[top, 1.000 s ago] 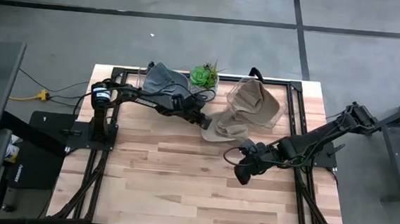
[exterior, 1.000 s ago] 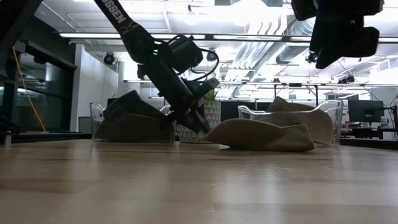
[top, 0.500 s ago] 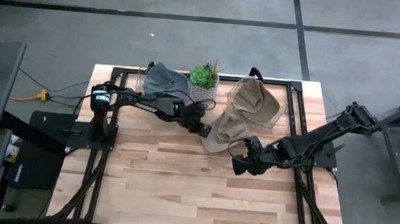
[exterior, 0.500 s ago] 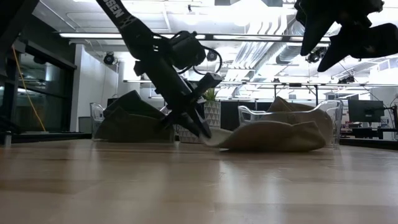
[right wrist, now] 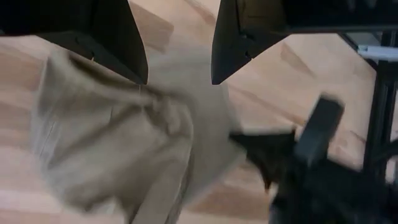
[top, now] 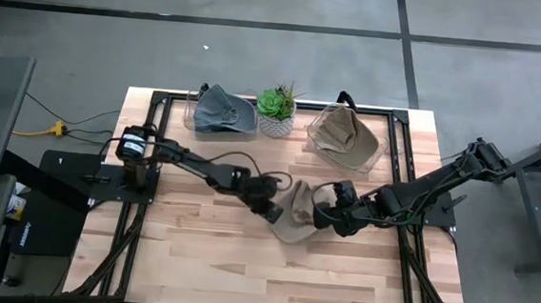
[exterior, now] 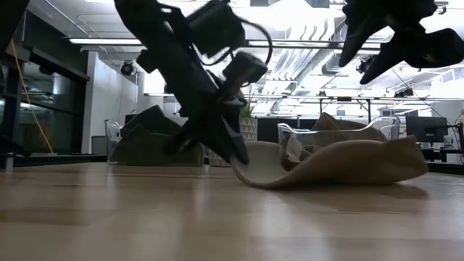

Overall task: Pick & Place hat
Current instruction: Put the light brown cap into the right transparent bin

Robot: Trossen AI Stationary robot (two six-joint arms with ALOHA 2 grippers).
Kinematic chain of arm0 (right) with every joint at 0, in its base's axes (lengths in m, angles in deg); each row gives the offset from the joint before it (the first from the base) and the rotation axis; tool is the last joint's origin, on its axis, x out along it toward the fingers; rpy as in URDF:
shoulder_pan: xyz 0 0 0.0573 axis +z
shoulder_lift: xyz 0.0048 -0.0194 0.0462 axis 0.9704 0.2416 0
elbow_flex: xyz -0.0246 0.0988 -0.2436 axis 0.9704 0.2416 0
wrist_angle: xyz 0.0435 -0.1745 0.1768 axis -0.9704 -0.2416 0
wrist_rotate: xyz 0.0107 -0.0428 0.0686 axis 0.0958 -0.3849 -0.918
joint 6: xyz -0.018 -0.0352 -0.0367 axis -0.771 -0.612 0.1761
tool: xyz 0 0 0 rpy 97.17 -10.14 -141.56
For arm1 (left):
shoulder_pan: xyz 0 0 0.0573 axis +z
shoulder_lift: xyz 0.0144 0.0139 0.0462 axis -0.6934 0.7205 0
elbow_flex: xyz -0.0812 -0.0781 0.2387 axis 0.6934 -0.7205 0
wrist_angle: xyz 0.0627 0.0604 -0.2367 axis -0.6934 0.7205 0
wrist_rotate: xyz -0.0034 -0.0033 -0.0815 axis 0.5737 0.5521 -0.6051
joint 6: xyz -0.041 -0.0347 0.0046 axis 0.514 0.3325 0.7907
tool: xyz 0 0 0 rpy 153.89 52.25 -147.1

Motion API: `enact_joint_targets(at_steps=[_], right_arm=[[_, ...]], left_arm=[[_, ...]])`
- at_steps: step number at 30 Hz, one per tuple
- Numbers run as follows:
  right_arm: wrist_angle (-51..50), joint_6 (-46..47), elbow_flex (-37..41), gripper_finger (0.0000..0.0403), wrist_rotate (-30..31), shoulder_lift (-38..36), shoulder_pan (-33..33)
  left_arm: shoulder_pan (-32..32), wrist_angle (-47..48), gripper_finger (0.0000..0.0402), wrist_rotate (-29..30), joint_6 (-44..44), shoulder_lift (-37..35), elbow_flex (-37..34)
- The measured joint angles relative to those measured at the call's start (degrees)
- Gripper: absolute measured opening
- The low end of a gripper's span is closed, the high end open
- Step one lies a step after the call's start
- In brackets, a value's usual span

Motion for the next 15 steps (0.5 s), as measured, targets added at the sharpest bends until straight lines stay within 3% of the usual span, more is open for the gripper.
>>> enact_joint_targets(at_steps=[5,15], right_arm=[[0.0,0.1,0.0,0.0172,1.6,0.0,-0.4],[0.0,0.5,0.0,0.0172,-2.1,0.0,-1.1]], left_arm=[[-3.2,-6.3,0.0001,1.6,6.1,0.1,-0.1],[-3.6,-18.8,0.0000,5.7,17.9,0.1,-0.1]])
